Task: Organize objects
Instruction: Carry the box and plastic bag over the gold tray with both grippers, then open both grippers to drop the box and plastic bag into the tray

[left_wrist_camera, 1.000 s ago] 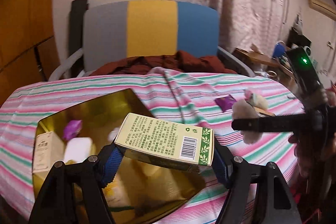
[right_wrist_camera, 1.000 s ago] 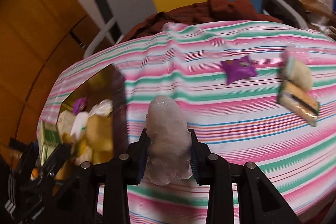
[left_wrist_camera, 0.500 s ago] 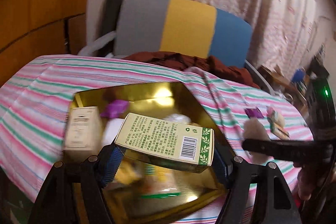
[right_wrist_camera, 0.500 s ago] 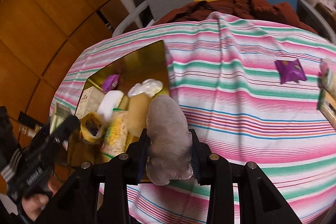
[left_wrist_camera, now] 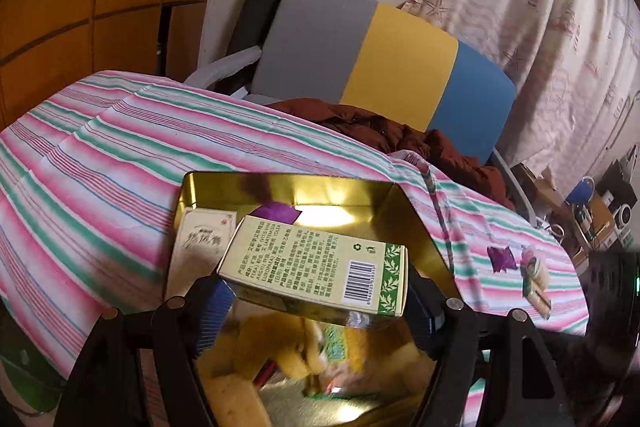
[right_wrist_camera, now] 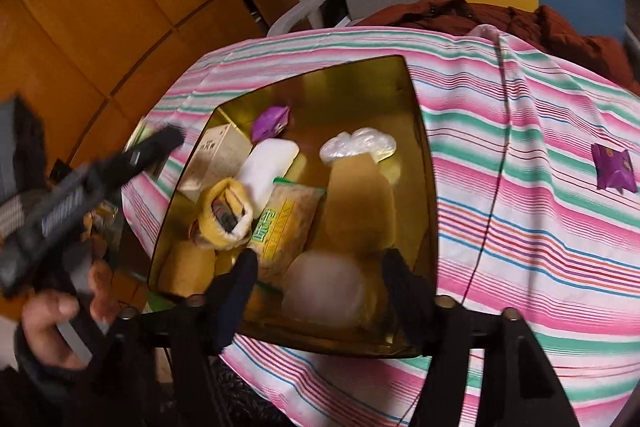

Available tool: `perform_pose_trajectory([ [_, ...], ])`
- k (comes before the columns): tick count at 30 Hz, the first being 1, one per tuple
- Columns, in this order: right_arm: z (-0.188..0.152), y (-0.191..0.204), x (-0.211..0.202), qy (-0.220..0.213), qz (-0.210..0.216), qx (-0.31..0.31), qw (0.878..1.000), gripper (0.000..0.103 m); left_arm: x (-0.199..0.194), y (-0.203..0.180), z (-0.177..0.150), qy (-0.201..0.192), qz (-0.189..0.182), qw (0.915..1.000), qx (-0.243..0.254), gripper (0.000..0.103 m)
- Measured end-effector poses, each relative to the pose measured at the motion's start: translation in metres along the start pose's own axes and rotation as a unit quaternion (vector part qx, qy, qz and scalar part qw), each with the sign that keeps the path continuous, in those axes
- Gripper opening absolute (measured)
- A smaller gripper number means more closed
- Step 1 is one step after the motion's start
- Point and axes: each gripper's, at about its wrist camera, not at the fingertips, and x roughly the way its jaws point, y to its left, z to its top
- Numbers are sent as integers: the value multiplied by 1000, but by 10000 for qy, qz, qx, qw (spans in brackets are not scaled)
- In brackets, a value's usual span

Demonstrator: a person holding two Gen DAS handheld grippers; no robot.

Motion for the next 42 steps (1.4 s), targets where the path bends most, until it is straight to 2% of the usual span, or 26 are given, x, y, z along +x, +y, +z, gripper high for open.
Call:
perform_pose_trajectory([
  [3,-2,2,3,41,-15,-15,10000,69,11,-10,11,25,97,9999,83,83],
  [6,-5,2,4,44,-58,-17,10000,77,19,-18,16,7,100,9997,222,84],
  [10,-9,1,2,53,-152,-13,9999,79,23,-18,18,20,17,9998,215,86],
  [18,-12,1,-3,-17,-280,6,9996,82,6,-9,-3,74,272,9991,301,86],
  [25,-13,-10,-19,-187,-475,130,9986,89,-3,-29,-17,43,472,9961,741,86],
  [31,-16,-25,-35,-351,-703,313,9964,95,-7,-53,-23,34,436,9930,1098,86],
  [42,-22,-67,-65,-584,-1020,766,9901,99,-14,-97,-31,-45,298,9842,1747,86],
])
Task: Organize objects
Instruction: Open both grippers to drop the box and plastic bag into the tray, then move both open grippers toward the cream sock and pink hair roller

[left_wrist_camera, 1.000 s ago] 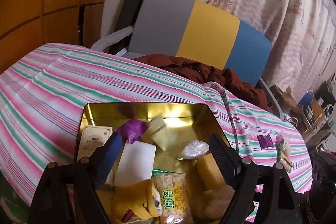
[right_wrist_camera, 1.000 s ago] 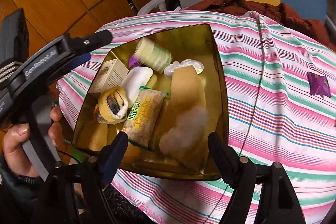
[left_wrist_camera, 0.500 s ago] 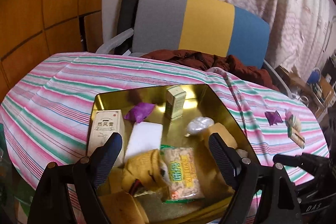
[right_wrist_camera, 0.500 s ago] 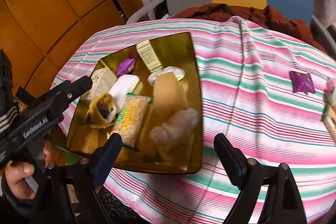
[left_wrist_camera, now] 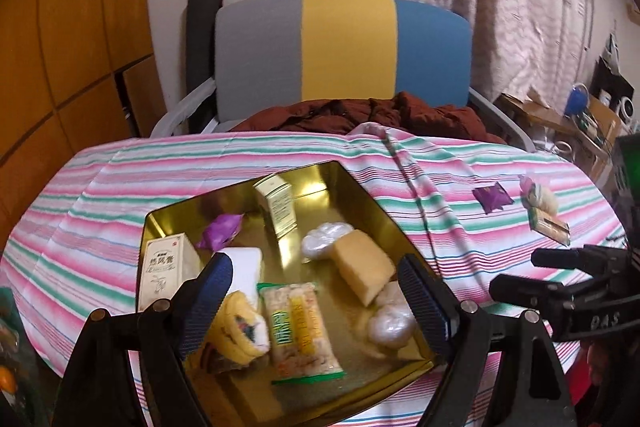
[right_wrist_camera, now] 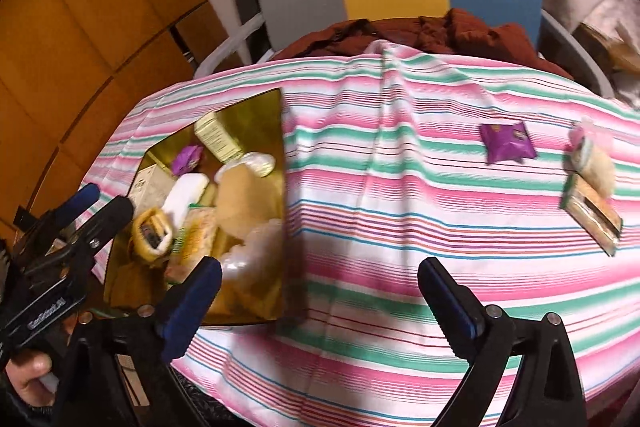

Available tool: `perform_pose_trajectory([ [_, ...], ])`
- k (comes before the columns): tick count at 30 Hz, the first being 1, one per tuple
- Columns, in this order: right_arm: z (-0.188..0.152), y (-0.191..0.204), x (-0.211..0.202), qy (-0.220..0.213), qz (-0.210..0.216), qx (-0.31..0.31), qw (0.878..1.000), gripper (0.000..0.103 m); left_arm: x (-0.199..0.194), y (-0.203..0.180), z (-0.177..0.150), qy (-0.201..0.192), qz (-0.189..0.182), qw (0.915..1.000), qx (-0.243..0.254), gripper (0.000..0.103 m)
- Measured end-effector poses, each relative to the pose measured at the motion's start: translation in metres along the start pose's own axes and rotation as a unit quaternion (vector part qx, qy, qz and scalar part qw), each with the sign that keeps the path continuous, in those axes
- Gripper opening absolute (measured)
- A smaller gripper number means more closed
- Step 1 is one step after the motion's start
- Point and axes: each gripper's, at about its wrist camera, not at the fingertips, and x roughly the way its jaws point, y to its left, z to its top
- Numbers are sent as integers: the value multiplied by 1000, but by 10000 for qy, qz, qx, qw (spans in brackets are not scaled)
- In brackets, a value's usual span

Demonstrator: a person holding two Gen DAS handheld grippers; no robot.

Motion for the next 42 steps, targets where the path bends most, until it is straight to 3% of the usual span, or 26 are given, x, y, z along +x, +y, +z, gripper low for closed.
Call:
perform_pose_trajectory([
  [8,2,-49,-16,-137,-420,452,9980,100,3,-37,5,6,-276,9988,414,86],
  [14,6,-107,-36,-242,-829,1093,9903,102,7,-68,8,16,-625,9958,663,86],
  [26,12,-247,-78,-455,-1680,2483,9529,102,25,-122,9,359,-1445,9848,890,86],
  [33,22,-294,-65,-408,-1673,3057,9364,102,40,-139,10,613,-1543,9822,883,85],
  [38,33,-325,-61,-765,-1356,3501,9237,103,51,-161,17,648,-1637,9782,1102,85],
  [42,35,-350,-66,-1285,-1075,3711,9133,103,63,-186,27,624,-1669,9758,1269,85],
])
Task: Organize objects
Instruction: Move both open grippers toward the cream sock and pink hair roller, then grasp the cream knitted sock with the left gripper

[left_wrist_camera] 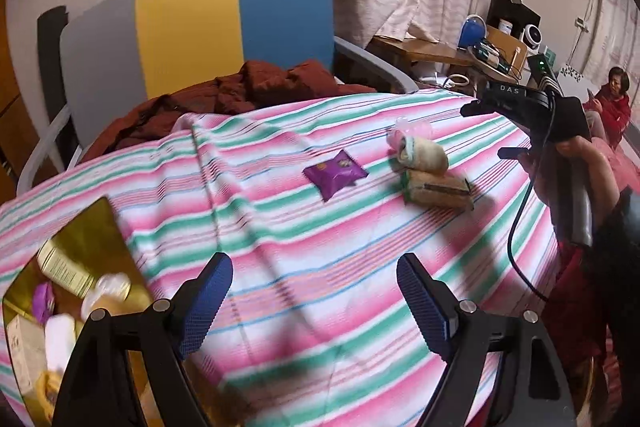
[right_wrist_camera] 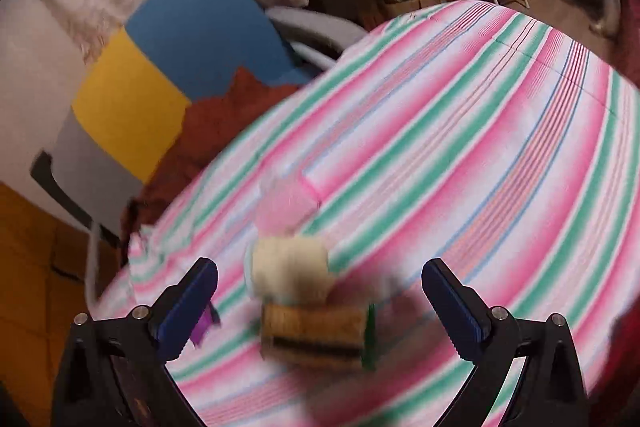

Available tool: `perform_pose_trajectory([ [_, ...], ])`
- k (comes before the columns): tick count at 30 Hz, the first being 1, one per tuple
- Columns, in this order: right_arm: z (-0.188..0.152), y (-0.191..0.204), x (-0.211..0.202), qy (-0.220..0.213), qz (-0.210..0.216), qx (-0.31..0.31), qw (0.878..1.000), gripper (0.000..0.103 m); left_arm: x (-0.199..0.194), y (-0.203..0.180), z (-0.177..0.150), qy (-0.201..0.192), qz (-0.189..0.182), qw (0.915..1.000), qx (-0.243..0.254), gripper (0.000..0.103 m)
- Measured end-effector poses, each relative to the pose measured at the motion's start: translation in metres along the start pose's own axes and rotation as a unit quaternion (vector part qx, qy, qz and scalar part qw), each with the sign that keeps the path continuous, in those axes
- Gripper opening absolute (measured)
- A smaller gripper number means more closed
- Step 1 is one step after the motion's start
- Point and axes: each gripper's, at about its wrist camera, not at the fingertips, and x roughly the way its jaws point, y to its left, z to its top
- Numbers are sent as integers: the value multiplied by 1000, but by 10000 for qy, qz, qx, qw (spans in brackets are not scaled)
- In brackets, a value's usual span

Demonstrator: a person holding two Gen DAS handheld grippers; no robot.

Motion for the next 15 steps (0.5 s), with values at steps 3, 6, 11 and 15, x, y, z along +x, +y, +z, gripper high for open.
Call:
perform_pose_trajectory([
  [3,1,-18,6,102,212,407,9989,103,17,-16,15,45,-114,9998,139,85],
  [6,3,-27,2,65,375,685,9969,103,39,-35,31,61,-181,9990,393,85],
  [11,2,-27,-2,79,650,778,9948,103,83,-66,57,236,-455,9957,777,81],
  [15,3,-23,0,172,749,697,9946,103,109,-84,76,327,-751,9928,869,82],
])
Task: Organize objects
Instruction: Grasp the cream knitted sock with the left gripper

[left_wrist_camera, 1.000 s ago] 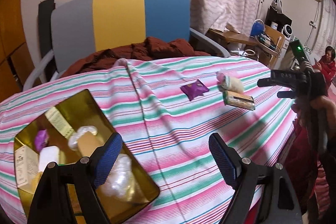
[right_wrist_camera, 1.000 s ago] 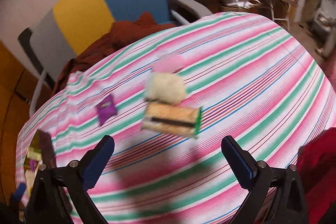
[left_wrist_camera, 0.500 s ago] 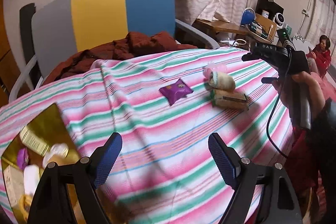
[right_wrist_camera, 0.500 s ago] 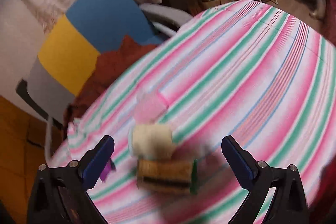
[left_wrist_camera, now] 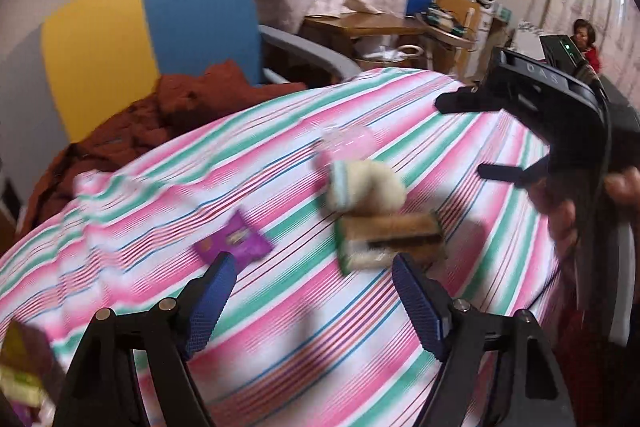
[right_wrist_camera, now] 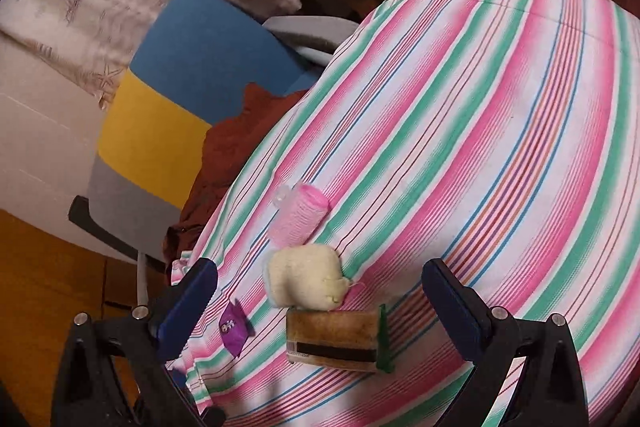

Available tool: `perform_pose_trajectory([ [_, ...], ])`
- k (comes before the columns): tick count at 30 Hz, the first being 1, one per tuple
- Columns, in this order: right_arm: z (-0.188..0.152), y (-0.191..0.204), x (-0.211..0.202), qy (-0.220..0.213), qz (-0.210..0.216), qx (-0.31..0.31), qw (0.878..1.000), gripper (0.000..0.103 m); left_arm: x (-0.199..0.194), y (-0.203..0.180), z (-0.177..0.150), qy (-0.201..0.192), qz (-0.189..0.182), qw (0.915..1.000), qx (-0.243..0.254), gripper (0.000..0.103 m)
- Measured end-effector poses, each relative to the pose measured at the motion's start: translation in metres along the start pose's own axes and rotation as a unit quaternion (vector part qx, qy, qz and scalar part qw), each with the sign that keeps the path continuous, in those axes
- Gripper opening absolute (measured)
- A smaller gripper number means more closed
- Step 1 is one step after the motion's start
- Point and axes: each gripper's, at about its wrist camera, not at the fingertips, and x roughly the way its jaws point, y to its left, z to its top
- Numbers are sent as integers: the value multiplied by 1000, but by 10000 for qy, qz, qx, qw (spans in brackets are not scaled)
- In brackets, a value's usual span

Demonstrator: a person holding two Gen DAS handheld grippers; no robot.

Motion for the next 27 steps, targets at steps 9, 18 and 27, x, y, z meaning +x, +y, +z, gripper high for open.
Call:
perform_pose_trajectory([
  [9,2,-6,-8,-91,105,90,9999,103,60,-22,36,289,-231,9991,216,85],
  [18,6,-16,-11,-123,185,362,9991,103,108,-35,58,518,-303,9981,99,91],
  [27,6,-16,-4,-14,34,316,9995,103,130,-32,59,614,-473,9970,-47,71],
])
